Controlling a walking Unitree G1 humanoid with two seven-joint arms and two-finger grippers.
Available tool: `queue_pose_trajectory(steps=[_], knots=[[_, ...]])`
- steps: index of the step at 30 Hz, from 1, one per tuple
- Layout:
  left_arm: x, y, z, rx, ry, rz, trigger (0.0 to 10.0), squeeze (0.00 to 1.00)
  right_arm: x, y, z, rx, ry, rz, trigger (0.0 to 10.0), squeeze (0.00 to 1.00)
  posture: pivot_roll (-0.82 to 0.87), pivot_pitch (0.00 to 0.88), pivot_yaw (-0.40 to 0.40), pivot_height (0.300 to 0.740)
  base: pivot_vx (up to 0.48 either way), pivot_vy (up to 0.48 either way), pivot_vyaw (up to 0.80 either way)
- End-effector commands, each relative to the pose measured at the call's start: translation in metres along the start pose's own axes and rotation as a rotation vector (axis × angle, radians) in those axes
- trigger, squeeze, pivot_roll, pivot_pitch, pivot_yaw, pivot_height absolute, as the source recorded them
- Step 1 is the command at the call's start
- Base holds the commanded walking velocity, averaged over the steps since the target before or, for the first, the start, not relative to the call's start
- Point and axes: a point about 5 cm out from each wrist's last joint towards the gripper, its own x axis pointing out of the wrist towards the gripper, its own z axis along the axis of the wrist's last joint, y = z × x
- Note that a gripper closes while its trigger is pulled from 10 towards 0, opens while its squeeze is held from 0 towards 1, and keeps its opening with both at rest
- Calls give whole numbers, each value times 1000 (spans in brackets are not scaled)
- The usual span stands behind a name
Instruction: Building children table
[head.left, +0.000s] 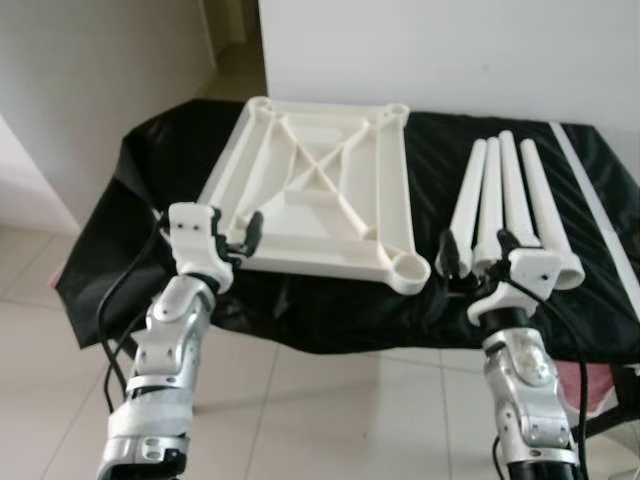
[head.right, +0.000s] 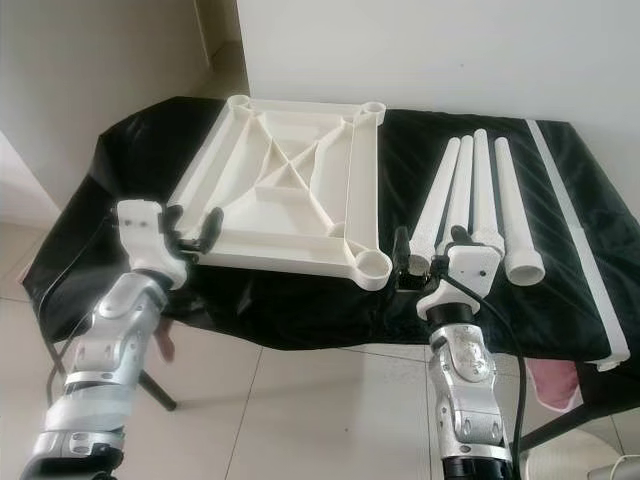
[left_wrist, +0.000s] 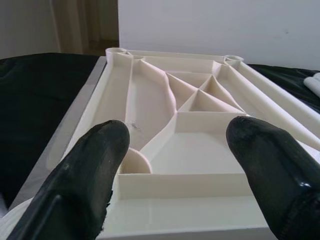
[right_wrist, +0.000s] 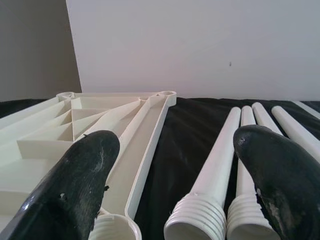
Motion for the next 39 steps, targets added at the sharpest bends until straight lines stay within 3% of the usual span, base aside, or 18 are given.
queue_pose_trajectory(steps=[1, 14, 39], knots=[[-2, 3, -5, 7, 16, 32, 10000, 0, 1, -1, -4, 9, 21, 0, 10000, 0, -43, 0, -10, 740, 0, 0, 0], [-7, 3, -15, -36, 43, 67, 10000, 0, 2, -4, -7, 0, 34, 11, 10000, 0, -33, 0, -28, 740, 0, 0, -136], [-5, 6, -8, -28, 12, 65, 10000, 0, 3, -4, -7, -8, 23, 27, 10000, 0, -30, 0, -29, 740, 31, 0, 0]])
